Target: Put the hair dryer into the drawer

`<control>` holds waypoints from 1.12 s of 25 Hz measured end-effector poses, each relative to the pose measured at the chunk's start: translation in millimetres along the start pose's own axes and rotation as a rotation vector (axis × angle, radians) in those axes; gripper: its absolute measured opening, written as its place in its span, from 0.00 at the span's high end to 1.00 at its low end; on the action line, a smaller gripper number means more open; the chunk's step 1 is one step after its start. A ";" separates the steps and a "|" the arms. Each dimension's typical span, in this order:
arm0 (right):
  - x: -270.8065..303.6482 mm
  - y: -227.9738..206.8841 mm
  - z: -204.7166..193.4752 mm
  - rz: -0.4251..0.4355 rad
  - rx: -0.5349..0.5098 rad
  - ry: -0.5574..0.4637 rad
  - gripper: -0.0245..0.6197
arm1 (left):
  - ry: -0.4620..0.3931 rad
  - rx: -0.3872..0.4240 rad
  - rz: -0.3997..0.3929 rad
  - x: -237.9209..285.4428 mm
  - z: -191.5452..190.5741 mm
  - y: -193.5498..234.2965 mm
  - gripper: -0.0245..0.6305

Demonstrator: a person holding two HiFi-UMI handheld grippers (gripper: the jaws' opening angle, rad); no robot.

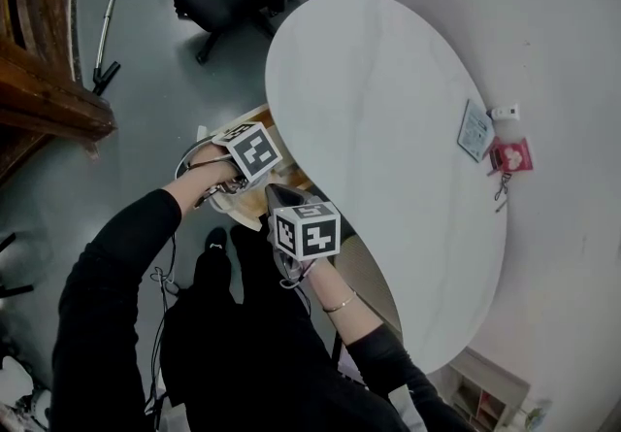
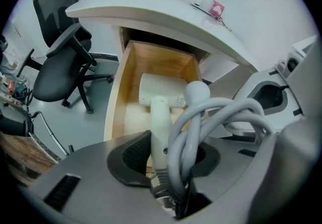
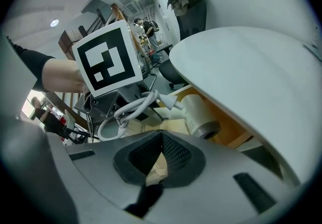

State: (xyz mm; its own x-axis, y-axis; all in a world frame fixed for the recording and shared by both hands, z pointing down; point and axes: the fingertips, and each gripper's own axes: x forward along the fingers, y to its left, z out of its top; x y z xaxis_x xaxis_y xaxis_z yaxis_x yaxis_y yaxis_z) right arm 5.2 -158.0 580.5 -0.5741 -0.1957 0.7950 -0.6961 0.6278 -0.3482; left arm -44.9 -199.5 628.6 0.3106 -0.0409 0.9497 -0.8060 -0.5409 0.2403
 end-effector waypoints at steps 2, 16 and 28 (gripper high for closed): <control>0.1 -0.1 0.5 0.001 0.006 0.016 0.96 | 0.005 0.007 0.008 2.3 1.9 -0.1 0.71; 7.3 0.4 -8.4 0.004 -0.001 0.055 0.96 | 0.080 0.002 0.075 17.9 3.5 7.0 0.71; 5.6 -7.4 -11.2 -0.015 0.006 0.071 0.96 | 0.037 -0.023 0.077 32.8 13.1 3.4 0.71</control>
State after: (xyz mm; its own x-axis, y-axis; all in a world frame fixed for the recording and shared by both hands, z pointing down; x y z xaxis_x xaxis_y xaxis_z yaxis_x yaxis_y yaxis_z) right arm 12.0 -155.3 593.1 -0.5318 -0.1506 0.8334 -0.7070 0.6206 -0.3390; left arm -30.9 -213.7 657.9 0.2284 -0.0504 0.9723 -0.8383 -0.5180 0.1701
